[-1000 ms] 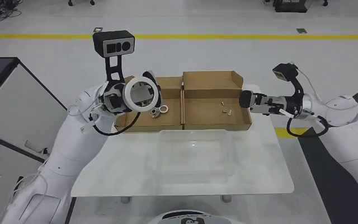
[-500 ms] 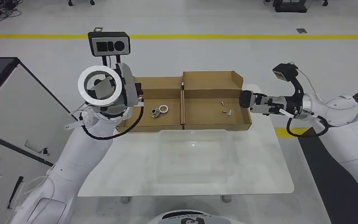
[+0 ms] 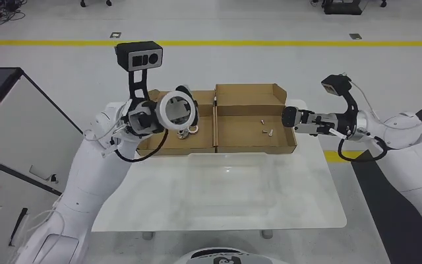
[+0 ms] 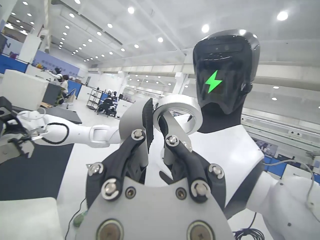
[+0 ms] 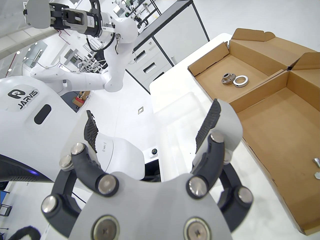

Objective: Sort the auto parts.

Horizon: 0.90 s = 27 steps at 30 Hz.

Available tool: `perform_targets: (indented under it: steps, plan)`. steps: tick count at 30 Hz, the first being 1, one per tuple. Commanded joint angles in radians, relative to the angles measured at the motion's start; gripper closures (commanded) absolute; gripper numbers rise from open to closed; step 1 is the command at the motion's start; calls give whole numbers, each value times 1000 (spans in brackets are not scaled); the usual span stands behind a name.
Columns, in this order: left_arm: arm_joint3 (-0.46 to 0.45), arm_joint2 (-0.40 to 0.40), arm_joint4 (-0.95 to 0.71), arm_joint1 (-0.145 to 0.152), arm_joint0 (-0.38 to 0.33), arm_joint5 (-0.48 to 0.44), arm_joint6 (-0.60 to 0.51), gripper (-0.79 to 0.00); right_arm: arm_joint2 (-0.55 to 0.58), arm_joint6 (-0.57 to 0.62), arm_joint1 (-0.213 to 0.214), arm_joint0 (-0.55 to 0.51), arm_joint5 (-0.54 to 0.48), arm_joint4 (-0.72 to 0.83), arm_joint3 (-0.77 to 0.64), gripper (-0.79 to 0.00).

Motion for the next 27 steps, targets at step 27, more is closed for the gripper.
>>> perform_targets:
  steps: [27]
  plan:
    - [-15,13,-335,-42,16,28,-76,0,0,0,0,0,0,0,0,-785]
